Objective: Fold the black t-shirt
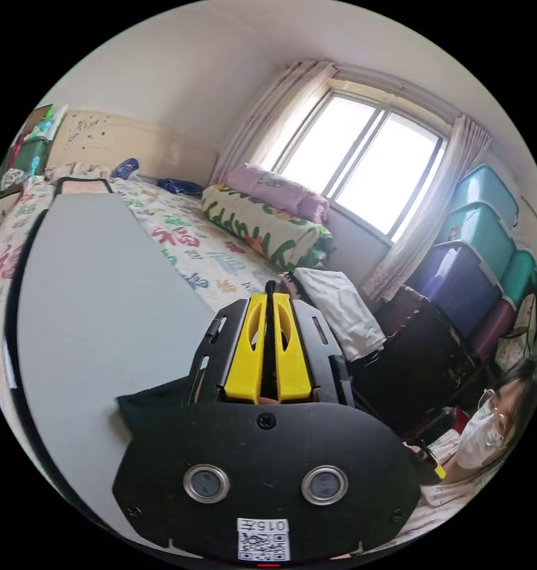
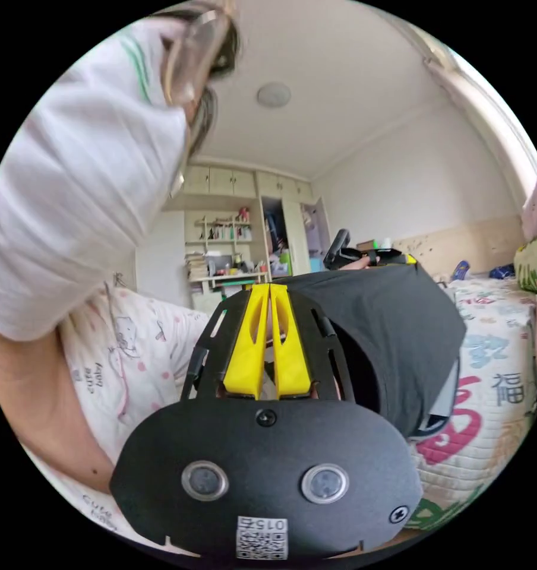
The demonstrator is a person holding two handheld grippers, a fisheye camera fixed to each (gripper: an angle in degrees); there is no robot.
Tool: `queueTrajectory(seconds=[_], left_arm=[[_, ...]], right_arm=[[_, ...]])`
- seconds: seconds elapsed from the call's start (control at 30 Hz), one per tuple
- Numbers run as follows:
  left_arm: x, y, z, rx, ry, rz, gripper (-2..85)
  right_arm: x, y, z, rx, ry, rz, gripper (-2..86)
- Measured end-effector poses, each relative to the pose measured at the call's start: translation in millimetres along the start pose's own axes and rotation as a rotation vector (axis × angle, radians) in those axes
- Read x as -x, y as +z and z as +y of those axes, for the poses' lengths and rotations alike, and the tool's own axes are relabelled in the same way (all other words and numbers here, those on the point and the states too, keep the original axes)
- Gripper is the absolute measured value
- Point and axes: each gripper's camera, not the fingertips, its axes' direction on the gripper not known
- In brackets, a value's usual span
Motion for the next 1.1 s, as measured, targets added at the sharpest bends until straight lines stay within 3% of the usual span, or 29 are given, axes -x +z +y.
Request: queueTrajectory(seconds=[0.1, 0.3, 0.6, 0.83, 1.0, 1.1], left_arm=[[25.8, -10.7, 20.8, 0.081, 0.003, -0.143, -0.3], [64.7, 10.6, 54.1, 0.202, -0.079, -0.205, -0.2], [13.9, 48.9, 74.2, 0.314, -0.021, -0.34, 1.2], [-22.8, 48.8, 103.4, 0.35, 0.009, -0.44, 4.8], [-52.7, 10.0, 136.8, 0.308, 0.02, -0.485, 6.9], [-84.9, -34.9, 167.7, 0.267, 0.057, -0.476, 7.4]], right_arm=[[0.7, 65.1, 21.9, 0.114, 0.001, -0.021, -0.5], [-15.5, 156.8, 69.0, 0.31, 0.043, -0.025, -0.4], [-34.0, 234.1, 117.7, 0.457, 0.015, 0.04, -0.2], [-30.3, 258.5, 131.3, 0.472, -0.062, 0.106, 1.8], [-21.9, 258.6, 131.3, 0.444, -0.129, -0.131, 6.0], [-28.2, 245.5, 128.2, 0.418, -0.184, -0.099, 6.1]])
